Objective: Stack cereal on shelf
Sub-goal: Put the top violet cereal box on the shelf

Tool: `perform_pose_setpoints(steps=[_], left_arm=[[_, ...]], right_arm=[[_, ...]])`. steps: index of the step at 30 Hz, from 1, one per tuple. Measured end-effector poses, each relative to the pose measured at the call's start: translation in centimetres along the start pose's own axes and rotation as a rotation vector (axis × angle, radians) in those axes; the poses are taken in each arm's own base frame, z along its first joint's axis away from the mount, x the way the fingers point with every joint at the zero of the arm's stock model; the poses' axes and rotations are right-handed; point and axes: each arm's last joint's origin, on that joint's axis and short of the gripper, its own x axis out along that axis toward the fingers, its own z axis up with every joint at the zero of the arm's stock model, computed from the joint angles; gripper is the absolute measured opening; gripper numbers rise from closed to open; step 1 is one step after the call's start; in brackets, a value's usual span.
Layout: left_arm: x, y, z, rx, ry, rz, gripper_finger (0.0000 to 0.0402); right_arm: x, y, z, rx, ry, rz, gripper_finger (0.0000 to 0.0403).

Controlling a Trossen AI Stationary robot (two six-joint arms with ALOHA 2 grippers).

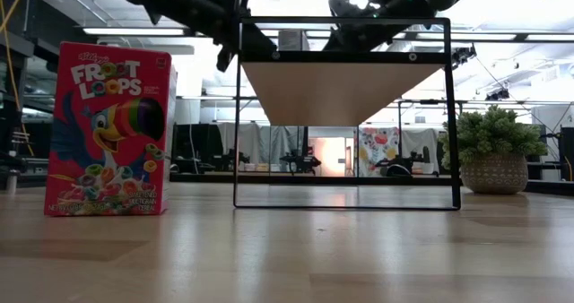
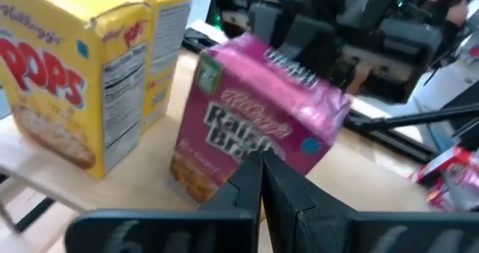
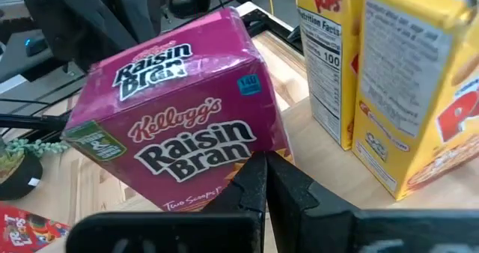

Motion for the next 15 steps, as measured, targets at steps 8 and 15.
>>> perform_pose_setpoints(steps=[8, 15], left_arm=[[0.2, -1.3, -0.3, -0.023, 0.010, -0.039, 0.0000], [0.3, -1.9, -0.3, -0.011, -0.019, 0.004, 0.0000]], right_arm=[[0.0, 0.0, 0.5, -0.009, -0.047, 0.011, 0.0000], [0.0, 0.1, 0.5, -0.030, -0.051, 0.011, 0.0000]])
